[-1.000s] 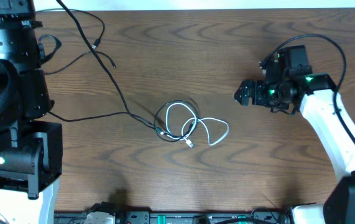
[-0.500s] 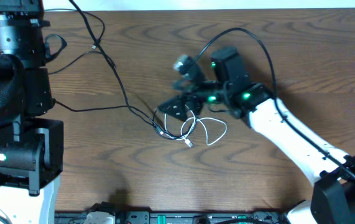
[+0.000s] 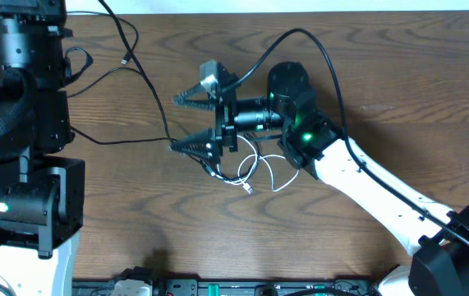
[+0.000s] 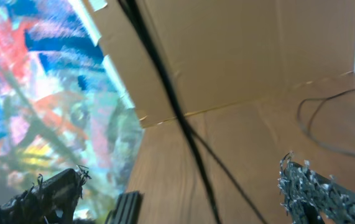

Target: Untangle cables

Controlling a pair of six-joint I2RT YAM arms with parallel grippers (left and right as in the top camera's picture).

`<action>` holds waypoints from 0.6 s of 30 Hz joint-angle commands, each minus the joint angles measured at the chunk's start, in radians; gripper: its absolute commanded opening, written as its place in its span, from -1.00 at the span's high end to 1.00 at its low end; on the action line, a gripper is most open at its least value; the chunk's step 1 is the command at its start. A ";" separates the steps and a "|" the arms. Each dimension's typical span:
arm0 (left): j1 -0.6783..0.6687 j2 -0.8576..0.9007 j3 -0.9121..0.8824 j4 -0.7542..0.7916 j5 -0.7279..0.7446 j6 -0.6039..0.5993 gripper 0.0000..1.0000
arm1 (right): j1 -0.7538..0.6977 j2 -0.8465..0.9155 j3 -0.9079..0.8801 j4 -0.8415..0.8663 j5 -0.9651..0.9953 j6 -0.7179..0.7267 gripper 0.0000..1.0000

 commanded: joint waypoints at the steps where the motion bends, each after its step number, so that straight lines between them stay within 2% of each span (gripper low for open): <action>1: 0.004 -0.004 0.024 0.003 0.021 -0.011 0.85 | 0.018 -0.002 0.069 0.003 0.127 0.024 -0.98; 3: 0.004 -0.004 0.024 -0.001 0.031 -0.063 0.85 | 0.028 0.003 0.093 0.002 0.170 0.024 -0.99; 9: 0.004 -0.003 0.024 -0.013 0.039 -0.066 0.85 | 0.066 0.053 0.166 -0.006 0.173 0.025 -0.96; 10: 0.004 -0.003 0.024 -0.017 0.039 -0.066 0.85 | 0.068 0.056 0.174 -0.010 0.173 0.025 -0.87; 12: 0.004 -0.004 0.024 -0.020 0.039 -0.066 0.85 | 0.067 0.062 0.190 -0.016 0.173 0.024 -0.48; 13: 0.004 -0.004 0.024 -0.020 0.040 -0.067 0.85 | 0.067 0.063 0.193 -0.019 0.173 0.024 -0.21; 15: 0.004 -0.004 0.024 -0.019 0.057 -0.071 0.85 | 0.067 0.063 0.193 -0.025 0.175 0.025 0.16; 18: 0.004 -0.004 0.024 -0.025 0.069 -0.082 0.85 | 0.067 0.063 0.193 -0.041 0.190 0.025 0.46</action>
